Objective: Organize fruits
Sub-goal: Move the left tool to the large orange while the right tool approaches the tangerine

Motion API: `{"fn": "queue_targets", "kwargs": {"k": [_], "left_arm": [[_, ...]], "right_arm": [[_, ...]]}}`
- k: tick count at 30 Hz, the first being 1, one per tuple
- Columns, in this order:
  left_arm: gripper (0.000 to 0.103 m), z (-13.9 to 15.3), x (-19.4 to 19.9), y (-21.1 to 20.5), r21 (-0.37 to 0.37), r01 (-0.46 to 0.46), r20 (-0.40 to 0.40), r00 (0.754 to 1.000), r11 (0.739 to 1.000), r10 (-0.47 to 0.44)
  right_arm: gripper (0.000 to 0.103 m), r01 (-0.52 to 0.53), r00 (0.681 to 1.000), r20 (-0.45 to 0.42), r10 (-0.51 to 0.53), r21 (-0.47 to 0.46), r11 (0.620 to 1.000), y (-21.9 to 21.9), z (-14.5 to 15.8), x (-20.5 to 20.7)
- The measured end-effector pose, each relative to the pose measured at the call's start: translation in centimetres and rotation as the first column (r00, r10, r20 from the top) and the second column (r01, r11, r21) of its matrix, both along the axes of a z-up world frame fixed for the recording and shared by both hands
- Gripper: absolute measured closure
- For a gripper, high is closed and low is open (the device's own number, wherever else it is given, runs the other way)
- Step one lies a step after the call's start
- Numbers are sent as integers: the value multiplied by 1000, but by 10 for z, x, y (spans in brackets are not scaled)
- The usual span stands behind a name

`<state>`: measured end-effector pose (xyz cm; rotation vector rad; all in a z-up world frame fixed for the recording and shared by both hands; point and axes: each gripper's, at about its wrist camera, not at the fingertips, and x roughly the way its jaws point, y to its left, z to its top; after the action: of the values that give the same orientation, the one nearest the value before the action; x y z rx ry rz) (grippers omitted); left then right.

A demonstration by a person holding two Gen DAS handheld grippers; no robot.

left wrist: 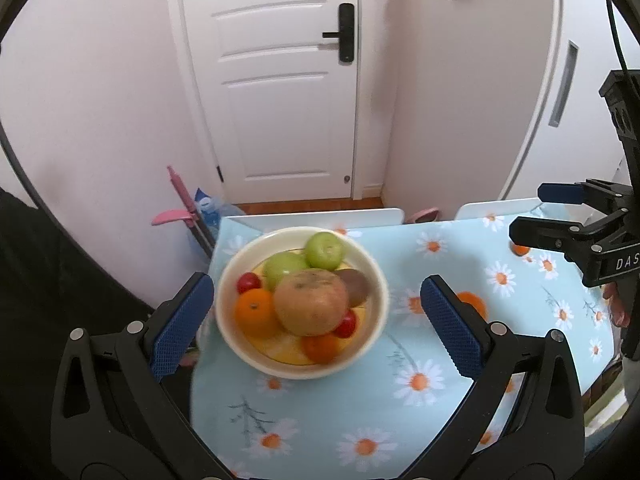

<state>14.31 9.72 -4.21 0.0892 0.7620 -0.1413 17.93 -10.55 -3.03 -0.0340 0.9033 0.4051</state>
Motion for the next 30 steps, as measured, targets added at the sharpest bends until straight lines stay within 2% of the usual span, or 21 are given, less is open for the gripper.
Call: {"fn": "queue_targets", "kwargs": {"k": [8,15,22,30], "left_arm": [[0,-1,-17,-60,-14,-38,-5,999,999,38],[0,-20,-24,-113,4,-67,-42,997,998,67],[0,-53,-25,-144,-16,-113,-75,991,993,111],[0,-102,-11,-162,-16,-179,-109,978,984,176]], "right_arm": [[0,3,999,32,-2,-49,999,-65,4,-21],[0,6,999,41,-4,-49,999,-111,-5,-25],[0,-1,1000,0,1,-85,996,-144,-33,-16],[0,-38,997,-75,29,-114,993,-167,-83,4]]}}
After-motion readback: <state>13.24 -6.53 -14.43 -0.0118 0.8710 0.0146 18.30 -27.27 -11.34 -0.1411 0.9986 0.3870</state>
